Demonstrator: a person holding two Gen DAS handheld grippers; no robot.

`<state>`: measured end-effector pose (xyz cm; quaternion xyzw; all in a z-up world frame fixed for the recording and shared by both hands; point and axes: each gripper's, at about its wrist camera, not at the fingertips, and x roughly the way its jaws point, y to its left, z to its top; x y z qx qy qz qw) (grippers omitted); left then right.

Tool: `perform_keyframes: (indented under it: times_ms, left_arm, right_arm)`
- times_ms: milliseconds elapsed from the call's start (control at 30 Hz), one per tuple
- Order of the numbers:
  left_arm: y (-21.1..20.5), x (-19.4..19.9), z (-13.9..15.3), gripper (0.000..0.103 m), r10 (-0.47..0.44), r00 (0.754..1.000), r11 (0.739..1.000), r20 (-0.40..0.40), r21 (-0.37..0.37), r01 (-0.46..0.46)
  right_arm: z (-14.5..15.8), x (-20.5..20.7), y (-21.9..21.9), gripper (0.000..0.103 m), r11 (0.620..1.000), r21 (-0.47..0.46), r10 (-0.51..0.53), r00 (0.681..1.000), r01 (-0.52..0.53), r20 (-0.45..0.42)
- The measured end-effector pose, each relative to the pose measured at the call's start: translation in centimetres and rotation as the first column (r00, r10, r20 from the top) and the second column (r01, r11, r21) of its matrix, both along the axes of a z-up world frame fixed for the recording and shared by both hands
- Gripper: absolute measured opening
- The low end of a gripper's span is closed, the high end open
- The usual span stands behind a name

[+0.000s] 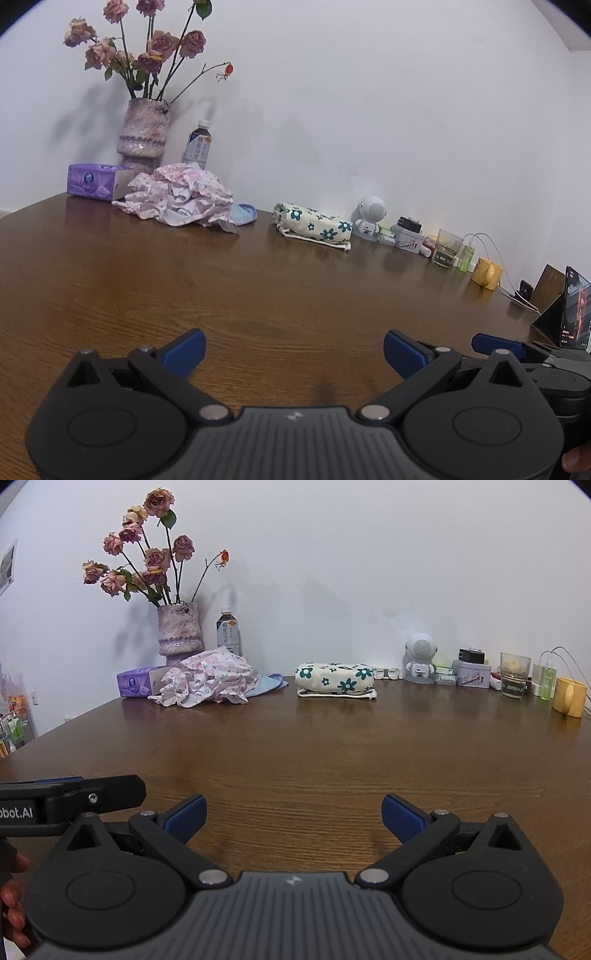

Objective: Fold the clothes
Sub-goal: 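Move both tools toward the crumpled pink floral garment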

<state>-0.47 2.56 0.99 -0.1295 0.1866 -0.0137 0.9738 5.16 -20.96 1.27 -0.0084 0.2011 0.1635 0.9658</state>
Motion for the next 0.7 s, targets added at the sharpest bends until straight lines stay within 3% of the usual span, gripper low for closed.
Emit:
perform_keyframes:
  times_ms: [700]
  left_arm:
    - [2.4,0.3,2.4,0.103,-0.011,1.0,1.0,0.012,-0.024,0.011]
  right_arm:
    - [2.2,0.9,1.8,0.103,0.998,0.017,0.06,0.998,-0.061,0.012]
